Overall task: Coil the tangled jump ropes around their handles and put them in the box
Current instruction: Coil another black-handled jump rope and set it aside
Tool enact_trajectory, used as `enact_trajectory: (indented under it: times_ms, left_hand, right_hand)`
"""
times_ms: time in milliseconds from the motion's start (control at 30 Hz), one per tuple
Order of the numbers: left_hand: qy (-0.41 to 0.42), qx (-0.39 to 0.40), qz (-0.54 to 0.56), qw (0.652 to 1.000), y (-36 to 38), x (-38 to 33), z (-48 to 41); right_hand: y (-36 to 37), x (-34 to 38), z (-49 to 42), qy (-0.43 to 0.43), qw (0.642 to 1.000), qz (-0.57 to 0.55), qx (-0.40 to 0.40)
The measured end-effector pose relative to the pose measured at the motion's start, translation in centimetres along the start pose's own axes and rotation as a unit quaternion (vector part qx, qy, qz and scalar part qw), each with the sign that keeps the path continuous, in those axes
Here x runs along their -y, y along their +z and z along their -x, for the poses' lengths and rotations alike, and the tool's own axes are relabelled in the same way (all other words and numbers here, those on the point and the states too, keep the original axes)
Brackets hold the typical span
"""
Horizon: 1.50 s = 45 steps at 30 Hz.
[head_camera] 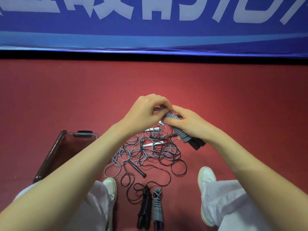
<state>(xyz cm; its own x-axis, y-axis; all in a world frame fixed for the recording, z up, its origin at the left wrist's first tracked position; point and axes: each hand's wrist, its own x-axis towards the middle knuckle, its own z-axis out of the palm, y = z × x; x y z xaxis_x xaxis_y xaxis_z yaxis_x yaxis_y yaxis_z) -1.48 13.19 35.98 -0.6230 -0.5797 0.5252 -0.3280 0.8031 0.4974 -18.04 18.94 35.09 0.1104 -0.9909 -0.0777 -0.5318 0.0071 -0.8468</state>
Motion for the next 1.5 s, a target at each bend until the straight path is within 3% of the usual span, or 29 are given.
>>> enact_trajectory:
  times_ms: [67,133,167,233,300,333,500,600,800,967,1100,1333,1400,1500]
  left_hand:
    - [0.082,-0.02,-0.059,0.995,0.0,0.4,0.0]
    - [0.096,-0.063,-0.045,0.992,0.3,0.3,0.1]
    - [0.059,-0.097,-0.001,0.994,0.7,0.0,0.1]
    - [-0.089,-0.17,0.132,0.972,1.5,-1.1,0.3]
    - [-0.243,-0.173,0.25,0.921,2.2,-1.9,0.2]
    - [-0.279,-0.147,0.29,0.903,2.4,-1.9,0.2]
    - [-0.239,-0.081,0.339,0.906,2.4,-1.4,0.2]
    - [-0.251,-0.051,0.399,0.881,2.8,-1.2,0.3]
    - [-0.238,-0.084,0.425,0.869,3.1,-1.5,0.4]
    - [-0.27,-0.091,0.491,0.823,3.2,-1.9,-0.1]
    - [-0.298,-0.102,0.541,0.78,2.3,-1.7,-0.4]
    - [-0.307,-0.088,0.56,0.764,1.7,-1.6,0.0]
    - [-0.299,-0.104,0.556,0.769,1.4,-1.5,-0.2]
    - [-0.298,-0.121,0.541,0.777,1.0,-1.1,-0.2]
  right_hand:
    - [0.2,-0.1,-0.3,-0.019,0.999,0.001,-0.044]
    - [0.3,0.1,-0.4,-0.016,0.995,-0.036,-0.088]
    - [0.3,0.3,-0.4,-0.006,0.991,-0.079,-0.106]
    - [0.2,0.6,-0.5,0.015,0.977,-0.172,-0.126]
    - [0.1,1.0,-0.6,0.017,0.962,-0.241,-0.125]
    - [0.2,1.3,-0.6,0.012,0.958,-0.259,-0.125]
    - [0.4,2.5,-1.4,-0.011,0.938,-0.319,-0.136]
    - [0.4,2.9,-1.7,0.007,0.926,-0.362,-0.105]
    - [0.6,3.4,-1.7,0.015,0.912,-0.403,-0.08]
    - [0.8,3.2,-1.9,0.031,0.91,-0.377,-0.17]
    - [-0.6,3.4,-2.0,-0.012,0.865,-0.43,-0.26]
    - [-2.2,2.8,-1.3,-0.023,0.886,-0.362,-0.288]
    - [-2.3,2.8,-1.2,-0.002,0.868,-0.423,-0.259]
    - [-2.7,2.5,-1.0,0.068,0.801,-0.56,-0.2]
